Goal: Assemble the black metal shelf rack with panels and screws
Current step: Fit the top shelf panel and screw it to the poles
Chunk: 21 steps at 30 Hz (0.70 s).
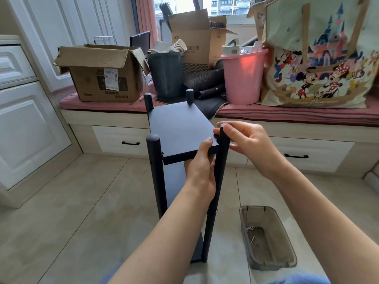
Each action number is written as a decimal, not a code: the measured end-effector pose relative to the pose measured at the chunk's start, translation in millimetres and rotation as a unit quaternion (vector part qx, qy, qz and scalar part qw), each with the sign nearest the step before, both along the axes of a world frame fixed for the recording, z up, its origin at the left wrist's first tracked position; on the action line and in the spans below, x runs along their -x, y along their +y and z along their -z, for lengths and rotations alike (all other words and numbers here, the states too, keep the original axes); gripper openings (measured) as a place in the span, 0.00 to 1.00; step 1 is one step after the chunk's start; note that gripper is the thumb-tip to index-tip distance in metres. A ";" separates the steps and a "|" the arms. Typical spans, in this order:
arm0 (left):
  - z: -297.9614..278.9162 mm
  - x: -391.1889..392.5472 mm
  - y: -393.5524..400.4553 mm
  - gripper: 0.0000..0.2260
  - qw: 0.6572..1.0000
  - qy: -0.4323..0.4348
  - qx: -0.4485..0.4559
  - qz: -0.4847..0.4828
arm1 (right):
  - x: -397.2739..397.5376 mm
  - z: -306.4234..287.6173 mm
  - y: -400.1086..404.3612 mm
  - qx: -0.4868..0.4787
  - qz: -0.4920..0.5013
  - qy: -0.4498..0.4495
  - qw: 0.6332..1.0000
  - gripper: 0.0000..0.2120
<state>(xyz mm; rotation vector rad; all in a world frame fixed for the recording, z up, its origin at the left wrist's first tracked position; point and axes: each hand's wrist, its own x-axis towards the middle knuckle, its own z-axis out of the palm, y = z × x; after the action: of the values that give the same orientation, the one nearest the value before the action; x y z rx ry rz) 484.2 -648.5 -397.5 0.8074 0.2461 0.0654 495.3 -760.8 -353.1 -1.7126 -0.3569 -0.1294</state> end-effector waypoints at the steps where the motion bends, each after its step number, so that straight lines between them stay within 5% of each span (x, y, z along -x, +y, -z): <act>1: 2.0 -0.8 0.4 0.06 1.000 -0.001 -0.003 0.001 | -0.1 0.2 -0.1 0.002 -0.004 0.001 1.000 0.06; 21: 12.7 -2.0 41.5 0.09 0.988 -0.080 -0.093 0.094 | 7.0 3.2 16.3 0.043 -0.003 -0.033 0.999 0.06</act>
<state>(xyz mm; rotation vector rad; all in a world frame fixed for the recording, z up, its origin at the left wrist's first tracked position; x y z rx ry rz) 486.1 -606.9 -410.2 1.0032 0.0107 -0.0239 488.4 -744.5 -356.4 -1.7939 -0.4221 -0.1677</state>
